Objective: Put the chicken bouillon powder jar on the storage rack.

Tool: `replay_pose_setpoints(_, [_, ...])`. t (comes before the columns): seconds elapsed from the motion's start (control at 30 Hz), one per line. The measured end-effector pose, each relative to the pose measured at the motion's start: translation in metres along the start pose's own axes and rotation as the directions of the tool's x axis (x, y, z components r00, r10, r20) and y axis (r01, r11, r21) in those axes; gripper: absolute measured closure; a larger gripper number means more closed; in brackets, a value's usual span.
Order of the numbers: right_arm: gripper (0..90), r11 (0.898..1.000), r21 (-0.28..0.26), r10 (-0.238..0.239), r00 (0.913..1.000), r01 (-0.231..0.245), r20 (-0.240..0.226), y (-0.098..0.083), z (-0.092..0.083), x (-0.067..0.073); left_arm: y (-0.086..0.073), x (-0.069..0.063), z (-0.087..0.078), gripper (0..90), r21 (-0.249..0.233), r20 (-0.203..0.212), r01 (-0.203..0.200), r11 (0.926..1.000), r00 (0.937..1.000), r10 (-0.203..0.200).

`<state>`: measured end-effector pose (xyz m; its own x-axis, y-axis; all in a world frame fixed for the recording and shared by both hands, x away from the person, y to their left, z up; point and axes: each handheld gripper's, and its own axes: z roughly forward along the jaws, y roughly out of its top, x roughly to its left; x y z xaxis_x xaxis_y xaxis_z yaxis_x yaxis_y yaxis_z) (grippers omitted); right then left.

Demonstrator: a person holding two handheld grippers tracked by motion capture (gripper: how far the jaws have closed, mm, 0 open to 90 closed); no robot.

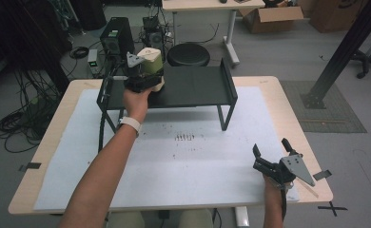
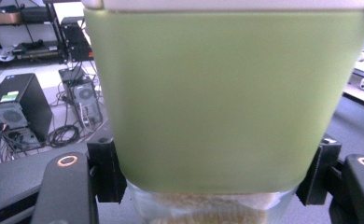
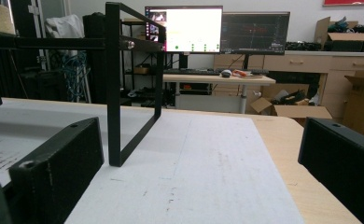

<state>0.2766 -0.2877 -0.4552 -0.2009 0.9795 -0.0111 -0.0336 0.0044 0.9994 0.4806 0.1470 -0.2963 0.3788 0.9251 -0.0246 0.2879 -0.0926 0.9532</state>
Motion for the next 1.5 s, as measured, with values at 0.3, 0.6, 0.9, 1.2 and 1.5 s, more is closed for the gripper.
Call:
replay_pose_setpoints(0.3, [0.0,1.0,0.0,0.0,1.0,0.0,0.0,0.0,0.0,0.0,0.0,-0.001,0.002,29.5,0.038,0.0,-0.003,0.9993,1.0,0.003])
replay_pose_setpoints(0.6, [0.0,1.0,0.0,0.001,1.0,-0.001,0.0,0.0,0.0,0.0,-0.001,-0.003,0.002,29.1,0.039,-0.003,-0.018,0.9991,0.9998,0.018])
replay_pose_setpoints(0.9, [0.0,1.0,0.003,0.002,1.0,-0.002,-0.001,0.0,0.0,0.0,0.001,-0.002,-0.003,11.8,0.014,0.011,-0.006,0.9999,0.9999,0.006])
replay_pose_setpoints(1.2, [0.0,1.0,0.004,0.001,1.0,-0.001,-0.001,0.0,0.0,0.0,0.006,0.001,-0.015,0.4,-0.009,0.032,0.005,0.9999,0.9995,-0.005])
replay_pose_setpoints(1.5, [0.0,1.0,0.006,0.003,1.0,-0.003,0.0,0.0,0.0,0.0,0.013,-0.003,-0.036,0.3,-0.049,0.064,-0.01,0.9988,0.9979,0.013])
